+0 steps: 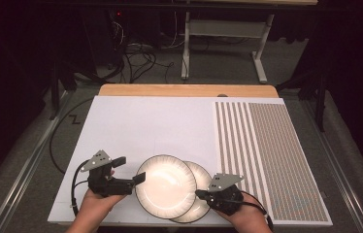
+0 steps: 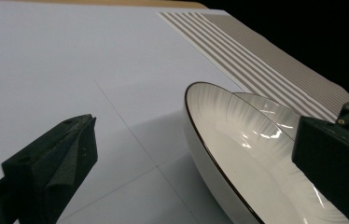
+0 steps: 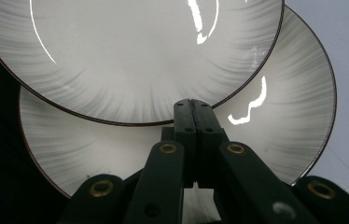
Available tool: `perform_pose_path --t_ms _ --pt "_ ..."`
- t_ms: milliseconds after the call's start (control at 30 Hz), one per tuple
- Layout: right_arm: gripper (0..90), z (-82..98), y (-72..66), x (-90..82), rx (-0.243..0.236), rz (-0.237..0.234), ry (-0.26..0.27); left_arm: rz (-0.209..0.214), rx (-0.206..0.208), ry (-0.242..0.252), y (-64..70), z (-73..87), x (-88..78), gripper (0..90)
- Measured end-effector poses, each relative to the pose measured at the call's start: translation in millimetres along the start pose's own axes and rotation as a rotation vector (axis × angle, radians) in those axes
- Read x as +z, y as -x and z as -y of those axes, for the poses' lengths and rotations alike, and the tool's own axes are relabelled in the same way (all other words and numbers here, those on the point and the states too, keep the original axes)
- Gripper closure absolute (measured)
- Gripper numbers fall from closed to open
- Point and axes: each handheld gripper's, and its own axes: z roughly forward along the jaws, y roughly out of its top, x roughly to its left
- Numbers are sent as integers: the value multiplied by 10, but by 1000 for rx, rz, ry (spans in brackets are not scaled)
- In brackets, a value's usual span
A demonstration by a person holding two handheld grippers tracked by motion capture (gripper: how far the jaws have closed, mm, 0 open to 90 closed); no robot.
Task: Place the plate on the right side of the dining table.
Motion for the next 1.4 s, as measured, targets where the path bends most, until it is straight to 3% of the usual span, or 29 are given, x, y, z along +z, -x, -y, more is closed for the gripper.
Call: perform_pose_path --t_ms 300,500,733,1067,1400 --pt "900 0 0 0 2 1 1 40 -53 -96 -6 -20 67 6" --pt "900 1 0 0 1 0 1 75 -117 -168 -34 -39 113 7" --pt "900 5 -1 0 -2 -1 0 120 -231 -260 -77 -44 159 7" --pt "900 5 -6 -2 -3 1 -3 142 -326 -367 -128 -58 189 8" --pt "900 5 -8 -2 -7 3 -3 164 -431 -432 -179 -96 191 50"
